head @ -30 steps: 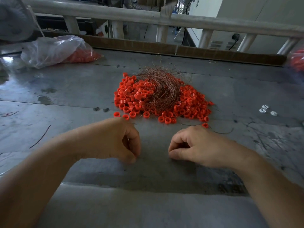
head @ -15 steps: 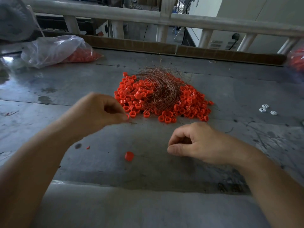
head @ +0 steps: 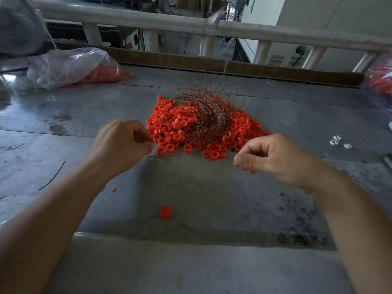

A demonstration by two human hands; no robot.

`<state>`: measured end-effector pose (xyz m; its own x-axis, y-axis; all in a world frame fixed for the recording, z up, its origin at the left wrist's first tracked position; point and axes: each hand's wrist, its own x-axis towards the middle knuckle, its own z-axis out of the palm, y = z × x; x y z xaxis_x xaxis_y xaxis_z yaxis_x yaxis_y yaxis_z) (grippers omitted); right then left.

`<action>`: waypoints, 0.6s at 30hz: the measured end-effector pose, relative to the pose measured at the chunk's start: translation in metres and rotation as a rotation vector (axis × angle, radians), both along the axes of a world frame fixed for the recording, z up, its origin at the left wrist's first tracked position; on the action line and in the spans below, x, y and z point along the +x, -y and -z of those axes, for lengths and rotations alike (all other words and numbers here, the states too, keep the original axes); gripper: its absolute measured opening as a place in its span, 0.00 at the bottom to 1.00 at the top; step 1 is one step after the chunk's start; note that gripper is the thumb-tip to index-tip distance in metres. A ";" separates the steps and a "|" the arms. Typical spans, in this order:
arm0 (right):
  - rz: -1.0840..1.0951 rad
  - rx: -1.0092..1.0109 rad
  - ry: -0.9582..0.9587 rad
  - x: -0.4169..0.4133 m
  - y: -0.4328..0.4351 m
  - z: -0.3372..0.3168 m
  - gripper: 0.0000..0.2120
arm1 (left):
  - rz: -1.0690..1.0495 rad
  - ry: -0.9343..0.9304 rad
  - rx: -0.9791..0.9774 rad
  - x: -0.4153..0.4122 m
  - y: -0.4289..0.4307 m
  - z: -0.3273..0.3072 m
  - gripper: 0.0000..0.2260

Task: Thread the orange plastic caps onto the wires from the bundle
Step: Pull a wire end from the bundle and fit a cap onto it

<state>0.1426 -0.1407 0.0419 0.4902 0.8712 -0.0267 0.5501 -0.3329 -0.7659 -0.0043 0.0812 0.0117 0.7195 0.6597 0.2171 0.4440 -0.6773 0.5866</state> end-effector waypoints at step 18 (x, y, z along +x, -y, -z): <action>0.014 0.038 0.887 -0.009 -0.068 0.031 0.08 | 0.285 0.213 -0.436 0.004 0.034 0.002 0.09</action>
<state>0.1338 -0.0730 0.0107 0.3273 0.8577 0.3966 0.9423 -0.3273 -0.0699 -0.0006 0.0472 0.0101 0.8525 0.5070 0.1273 0.1205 -0.4276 0.8959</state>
